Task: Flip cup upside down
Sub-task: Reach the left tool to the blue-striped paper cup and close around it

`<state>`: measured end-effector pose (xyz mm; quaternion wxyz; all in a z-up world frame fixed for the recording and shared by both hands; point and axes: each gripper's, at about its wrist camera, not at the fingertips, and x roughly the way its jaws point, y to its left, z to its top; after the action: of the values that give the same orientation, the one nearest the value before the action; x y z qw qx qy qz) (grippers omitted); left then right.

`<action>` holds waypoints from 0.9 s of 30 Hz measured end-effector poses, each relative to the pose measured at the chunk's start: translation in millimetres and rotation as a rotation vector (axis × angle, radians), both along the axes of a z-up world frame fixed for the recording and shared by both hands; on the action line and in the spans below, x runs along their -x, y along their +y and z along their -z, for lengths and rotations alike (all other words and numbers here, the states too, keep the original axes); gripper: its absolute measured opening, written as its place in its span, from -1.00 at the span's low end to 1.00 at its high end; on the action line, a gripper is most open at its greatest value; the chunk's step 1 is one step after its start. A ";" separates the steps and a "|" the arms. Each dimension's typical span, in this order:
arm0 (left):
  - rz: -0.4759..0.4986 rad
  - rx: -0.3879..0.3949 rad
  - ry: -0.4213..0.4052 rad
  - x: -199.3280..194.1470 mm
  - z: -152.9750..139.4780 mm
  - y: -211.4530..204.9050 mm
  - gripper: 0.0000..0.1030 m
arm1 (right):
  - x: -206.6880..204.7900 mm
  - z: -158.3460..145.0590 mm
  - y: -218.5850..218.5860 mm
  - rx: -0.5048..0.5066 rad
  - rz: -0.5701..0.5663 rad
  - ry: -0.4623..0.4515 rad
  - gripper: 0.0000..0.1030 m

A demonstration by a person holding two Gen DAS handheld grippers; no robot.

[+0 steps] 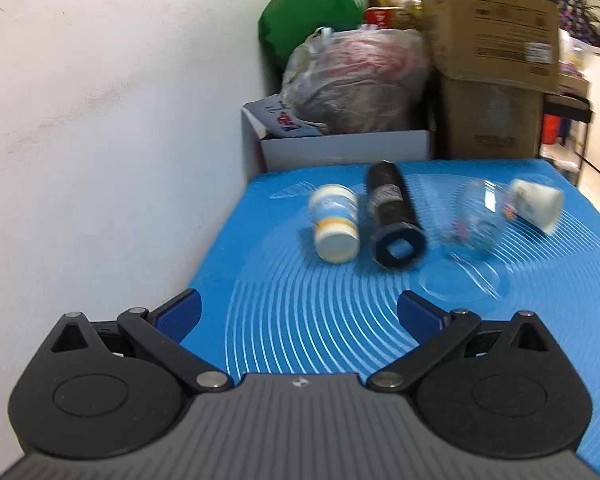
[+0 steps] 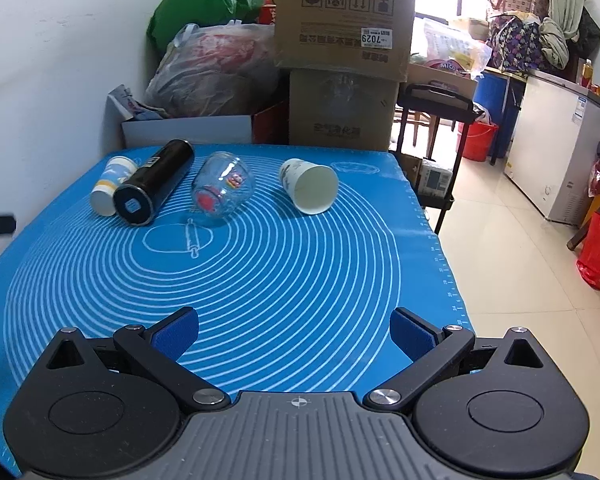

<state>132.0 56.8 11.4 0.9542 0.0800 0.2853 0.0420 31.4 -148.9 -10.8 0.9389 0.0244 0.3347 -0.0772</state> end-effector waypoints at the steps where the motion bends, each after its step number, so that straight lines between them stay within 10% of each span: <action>1: -0.003 0.006 0.006 -16.6 0.2 3.9 0.99 | -4.2 2.0 -1.3 -0.003 0.002 0.006 1.00; 13: -0.007 0.033 0.074 -169.7 39.8 7.3 0.99 | -45.7 31.5 -12.7 -0.011 0.049 0.065 1.00; 23: 0.025 0.082 0.140 -212.2 74.1 7.0 0.99 | -63.4 48.5 -18.2 -0.016 0.070 0.100 1.00; 27: 0.032 0.113 0.133 -213.3 74.3 5.7 0.47 | -64.4 50.2 -17.0 -0.013 0.072 0.105 1.00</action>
<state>345.3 62.5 -62.9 0.9367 0.0330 0.3485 0.0052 95.8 -165.9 -61.0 0.9165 0.0383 0.3827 -0.1101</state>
